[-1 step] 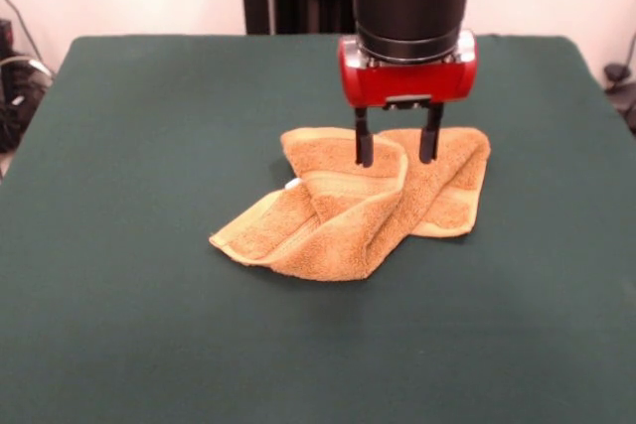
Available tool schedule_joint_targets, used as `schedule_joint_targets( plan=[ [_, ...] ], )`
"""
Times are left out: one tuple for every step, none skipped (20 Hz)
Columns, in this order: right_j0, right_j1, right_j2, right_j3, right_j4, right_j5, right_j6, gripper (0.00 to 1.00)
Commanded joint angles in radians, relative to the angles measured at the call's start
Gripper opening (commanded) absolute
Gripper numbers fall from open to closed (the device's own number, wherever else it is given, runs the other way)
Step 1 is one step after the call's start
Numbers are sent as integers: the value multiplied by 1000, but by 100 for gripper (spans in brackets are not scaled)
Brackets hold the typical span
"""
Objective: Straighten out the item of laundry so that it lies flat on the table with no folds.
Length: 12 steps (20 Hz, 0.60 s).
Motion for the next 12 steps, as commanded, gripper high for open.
schedule_joint_targets(
  plan=[
    [17,57,16,34,36,77,114,100],
    [12,58,15,36,34,72,111,100],
    [9,65,15,31,32,71,107,100],
    [4,69,15,30,29,65,102,100],
    [1,70,15,36,27,56,101,100],
    [-2,73,13,37,25,50,101,100],
    [-5,81,14,28,23,49,99,100],
    [-8,82,14,31,21,45,95,100],
    [-10,83,15,33,19,41,91,100],
    [-13,85,17,36,19,37,88,100],
    [-16,86,19,38,19,33,86,100],
    [-19,93,21,37,17,25,84,100]
  ],
)
